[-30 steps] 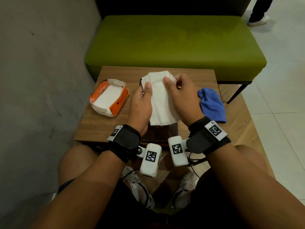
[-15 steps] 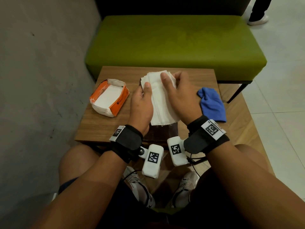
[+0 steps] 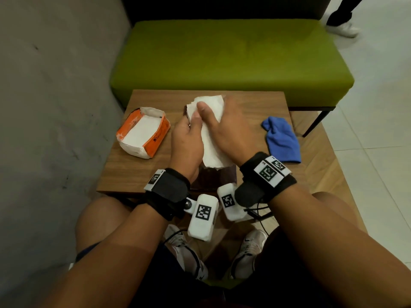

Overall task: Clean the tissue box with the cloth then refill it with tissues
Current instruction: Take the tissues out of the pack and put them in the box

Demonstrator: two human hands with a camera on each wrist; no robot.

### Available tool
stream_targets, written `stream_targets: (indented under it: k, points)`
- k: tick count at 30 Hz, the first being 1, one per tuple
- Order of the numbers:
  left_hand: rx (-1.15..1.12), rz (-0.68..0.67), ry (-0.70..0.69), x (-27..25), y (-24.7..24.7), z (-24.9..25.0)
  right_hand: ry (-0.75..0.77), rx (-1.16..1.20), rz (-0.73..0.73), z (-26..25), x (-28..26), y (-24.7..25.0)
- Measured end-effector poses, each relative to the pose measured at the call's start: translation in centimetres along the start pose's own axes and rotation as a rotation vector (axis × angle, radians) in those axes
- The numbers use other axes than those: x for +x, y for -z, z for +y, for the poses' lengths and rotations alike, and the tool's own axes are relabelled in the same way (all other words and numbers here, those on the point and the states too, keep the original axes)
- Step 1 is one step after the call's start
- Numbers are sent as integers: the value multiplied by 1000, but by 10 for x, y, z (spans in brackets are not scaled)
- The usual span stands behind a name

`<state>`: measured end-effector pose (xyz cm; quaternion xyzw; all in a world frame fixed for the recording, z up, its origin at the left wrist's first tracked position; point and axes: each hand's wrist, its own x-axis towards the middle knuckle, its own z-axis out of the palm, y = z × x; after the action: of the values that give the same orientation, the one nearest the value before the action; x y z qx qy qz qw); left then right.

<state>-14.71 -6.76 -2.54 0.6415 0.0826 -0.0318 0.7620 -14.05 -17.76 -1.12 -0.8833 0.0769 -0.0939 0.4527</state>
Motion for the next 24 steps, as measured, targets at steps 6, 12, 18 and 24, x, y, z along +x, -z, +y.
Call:
stream_targets:
  k: [6, 12, 18, 24]
  points:
    - [-78, -17, 56, -3, 6, 3, -104, 141, 56, 11, 7, -1]
    - [-52, -16, 137, 0, 4, 9, -266, 339, 11, 14, 11, -4]
    - [158, 89, 3, 4, 4, 1, -239, 367, 79, 16, 8, -10]
    - [321, 75, -97, 7, 10, 6, -200, 381, 27, 22, 13, -12]
